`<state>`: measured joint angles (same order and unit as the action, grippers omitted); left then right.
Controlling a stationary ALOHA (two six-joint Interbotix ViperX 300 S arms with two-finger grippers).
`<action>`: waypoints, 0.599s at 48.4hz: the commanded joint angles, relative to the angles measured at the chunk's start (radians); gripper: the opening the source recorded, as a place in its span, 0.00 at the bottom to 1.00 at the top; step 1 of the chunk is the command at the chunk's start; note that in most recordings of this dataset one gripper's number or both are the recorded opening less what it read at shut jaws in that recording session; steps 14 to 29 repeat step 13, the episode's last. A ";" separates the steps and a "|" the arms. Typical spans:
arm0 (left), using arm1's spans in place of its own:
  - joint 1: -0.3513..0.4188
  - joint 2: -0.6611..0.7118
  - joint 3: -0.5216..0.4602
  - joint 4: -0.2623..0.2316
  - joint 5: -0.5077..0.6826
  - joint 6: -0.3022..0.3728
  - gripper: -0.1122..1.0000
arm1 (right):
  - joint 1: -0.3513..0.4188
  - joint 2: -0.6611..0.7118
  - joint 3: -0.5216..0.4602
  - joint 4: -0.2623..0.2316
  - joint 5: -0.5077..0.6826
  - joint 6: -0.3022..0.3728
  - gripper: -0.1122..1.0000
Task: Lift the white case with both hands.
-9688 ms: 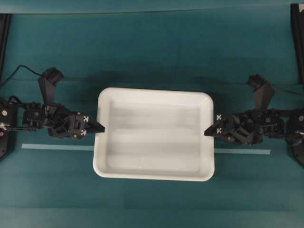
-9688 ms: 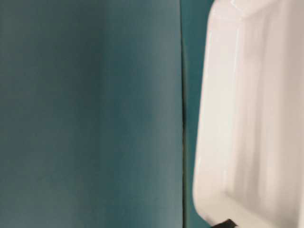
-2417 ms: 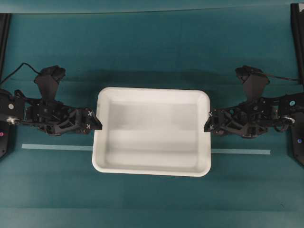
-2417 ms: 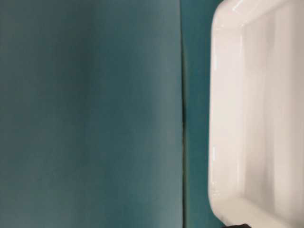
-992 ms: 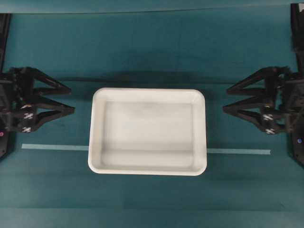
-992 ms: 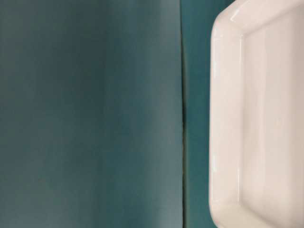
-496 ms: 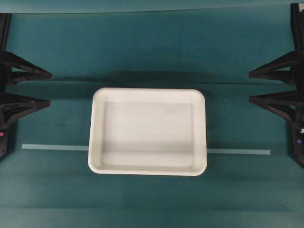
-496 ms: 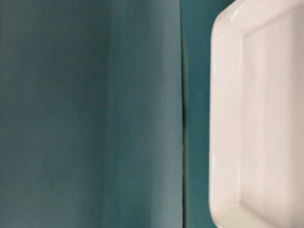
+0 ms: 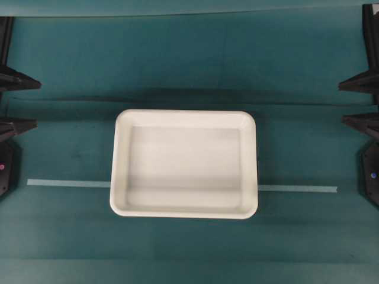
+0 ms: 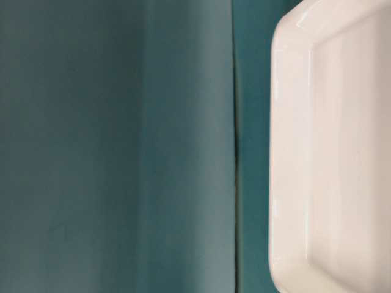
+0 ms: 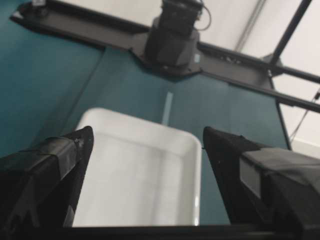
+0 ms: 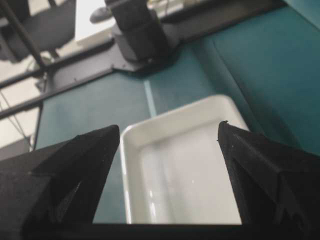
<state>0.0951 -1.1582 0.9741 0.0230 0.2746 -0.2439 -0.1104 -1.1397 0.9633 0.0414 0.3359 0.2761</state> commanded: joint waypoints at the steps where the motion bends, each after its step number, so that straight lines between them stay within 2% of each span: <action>1: 0.000 0.008 -0.031 0.005 0.008 0.003 0.94 | -0.002 0.000 -0.014 -0.002 0.000 -0.003 0.87; 29: 0.000 0.003 -0.032 0.005 0.009 0.003 0.94 | -0.002 -0.006 -0.012 -0.002 0.000 -0.005 0.87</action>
